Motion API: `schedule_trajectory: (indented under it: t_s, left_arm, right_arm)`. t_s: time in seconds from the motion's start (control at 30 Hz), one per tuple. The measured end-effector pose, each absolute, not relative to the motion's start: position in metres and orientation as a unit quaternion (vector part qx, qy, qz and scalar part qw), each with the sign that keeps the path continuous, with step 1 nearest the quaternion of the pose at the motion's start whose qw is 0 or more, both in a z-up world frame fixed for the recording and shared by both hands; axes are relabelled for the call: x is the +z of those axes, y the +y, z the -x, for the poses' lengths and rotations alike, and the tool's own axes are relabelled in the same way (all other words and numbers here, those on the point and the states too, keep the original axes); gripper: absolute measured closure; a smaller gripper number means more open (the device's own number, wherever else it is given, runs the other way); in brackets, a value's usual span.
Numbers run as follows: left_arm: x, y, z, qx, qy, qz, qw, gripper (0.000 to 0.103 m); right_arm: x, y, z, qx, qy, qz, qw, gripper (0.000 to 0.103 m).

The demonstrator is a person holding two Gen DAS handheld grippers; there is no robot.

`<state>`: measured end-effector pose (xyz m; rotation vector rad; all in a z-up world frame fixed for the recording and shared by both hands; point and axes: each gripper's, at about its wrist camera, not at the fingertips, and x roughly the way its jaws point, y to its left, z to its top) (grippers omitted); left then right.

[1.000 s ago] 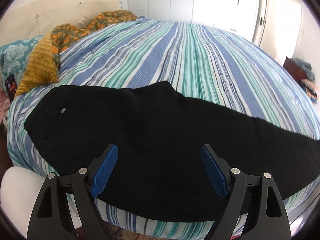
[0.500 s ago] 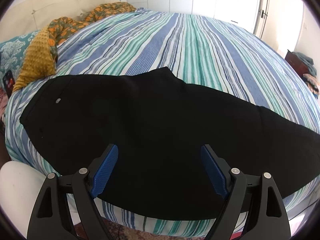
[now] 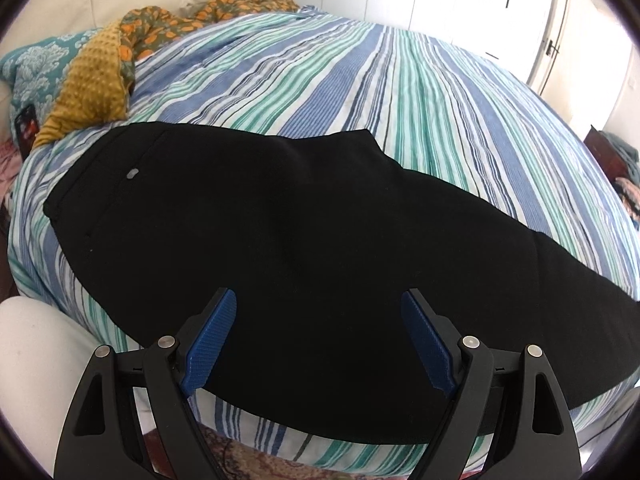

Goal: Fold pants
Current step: 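Grasp the hem end of the black trousers with the right gripper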

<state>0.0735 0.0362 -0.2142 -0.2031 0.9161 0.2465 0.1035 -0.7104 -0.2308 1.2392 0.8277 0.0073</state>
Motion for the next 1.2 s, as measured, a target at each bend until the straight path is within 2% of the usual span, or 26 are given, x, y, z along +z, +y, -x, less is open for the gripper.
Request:
schedule_trajectory:
  t_s: [0.13, 0.3, 0.47, 0.6, 0.7, 0.83, 0.9, 0.93, 1.0, 1.03, 1.13, 1.2]
  left_arm:
    - [-0.214, 0.034, -0.073, 0.116, 0.441, 0.092, 0.885, 0.017]
    - [-0.214, 0.034, -0.072, 0.120, 0.441, 0.086, 0.886, 0.017]
    - [-0.215, 0.031, -0.073, 0.124, 0.441, 0.076, 0.886, 0.017]
    - [-0.217, 0.029, -0.074, 0.124, 0.444, 0.065, 0.885, 0.017]
    - [-0.216, 0.028, -0.074, 0.123, 0.443, 0.062, 0.886, 0.017]
    - [-0.217, 0.031, -0.074, 0.123, 0.443, 0.068, 0.885, 0.017]
    - [-0.217, 0.032, -0.074, 0.123, 0.443, 0.070, 0.885, 0.017]
    - [-0.217, 0.032, -0.074, 0.122, 0.443, 0.071, 0.885, 0.017]
    - [-0.217, 0.032, -0.074, 0.122, 0.443, 0.072, 0.885, 0.017]
    - [-0.216, 0.032, -0.074, 0.123, 0.442, 0.073, 0.885, 0.017]
    - [-0.215, 0.034, -0.074, 0.124, 0.441, 0.079, 0.886, 0.017]
    - [-0.215, 0.035, -0.074, 0.124, 0.440, 0.083, 0.886, 0.017]
  right_arm:
    - [-0.235, -0.716, -0.109, 0.057, 0.380, -0.578, 0.720, 0.014]
    - [-0.226, -0.707, -0.147, 0.098, 0.461, -0.488, 0.734, 0.014]
    - [-0.216, -0.699, -0.172, 0.139, 0.477, -0.439, 0.749, 0.015]
    - [-0.230, -0.694, -0.189, 0.100, 0.530, -0.392, 0.745, 0.016]
    - [-0.237, -0.694, -0.197, 0.101, 0.533, -0.400, 0.739, 0.016]
    - [-0.243, -0.705, -0.199, 0.118, 0.506, -0.466, 0.716, 0.016]
    - [-0.243, -0.704, -0.200, 0.106, 0.526, -0.450, 0.714, 0.021]
    - [-0.242, -0.701, -0.202, 0.102, 0.541, -0.430, 0.716, 0.026]
    - [-0.240, -0.691, -0.205, 0.091, 0.574, -0.374, 0.723, 0.048]
    - [-0.240, -0.687, -0.207, 0.084, 0.591, -0.346, 0.724, 0.072]
    - [-0.238, -0.683, -0.204, 0.095, 0.592, -0.344, 0.722, 0.091]
    - [-0.226, -0.681, -0.201, 0.111, 0.574, -0.356, 0.729, 0.092]
